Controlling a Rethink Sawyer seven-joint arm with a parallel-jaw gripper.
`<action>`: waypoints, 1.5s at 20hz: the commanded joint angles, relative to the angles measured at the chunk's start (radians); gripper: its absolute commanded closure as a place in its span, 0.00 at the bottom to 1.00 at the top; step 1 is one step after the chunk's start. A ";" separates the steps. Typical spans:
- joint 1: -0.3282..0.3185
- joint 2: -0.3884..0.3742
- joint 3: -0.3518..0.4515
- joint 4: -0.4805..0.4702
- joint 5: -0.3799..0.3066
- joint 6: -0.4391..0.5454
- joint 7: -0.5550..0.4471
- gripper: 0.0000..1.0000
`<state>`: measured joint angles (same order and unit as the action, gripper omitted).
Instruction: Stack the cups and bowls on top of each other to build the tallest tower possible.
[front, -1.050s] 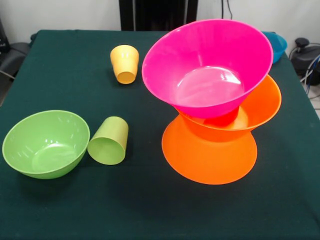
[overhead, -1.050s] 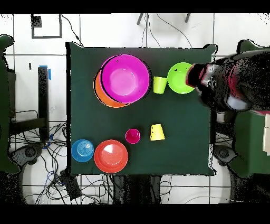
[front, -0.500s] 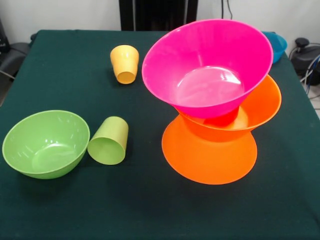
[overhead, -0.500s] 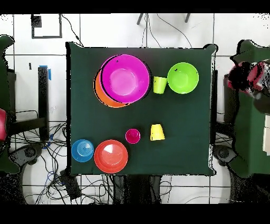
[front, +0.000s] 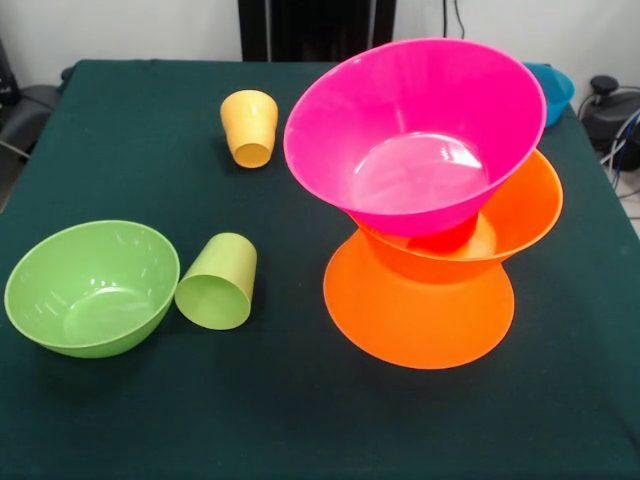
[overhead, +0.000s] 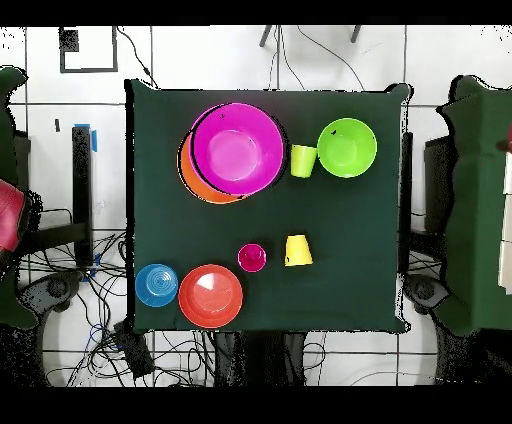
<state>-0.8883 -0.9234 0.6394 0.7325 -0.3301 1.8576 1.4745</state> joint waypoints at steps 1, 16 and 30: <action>0.014 0.182 0.173 -0.309 -0.264 0.232 -0.529 1.00; -0.087 0.395 0.791 -0.558 -0.981 0.227 -1.140 1.00; -0.137 0.562 1.144 -0.592 -1.296 0.174 -1.283 1.00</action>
<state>-1.0512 -0.4335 1.5799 0.1831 -1.4311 2.0043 0.4908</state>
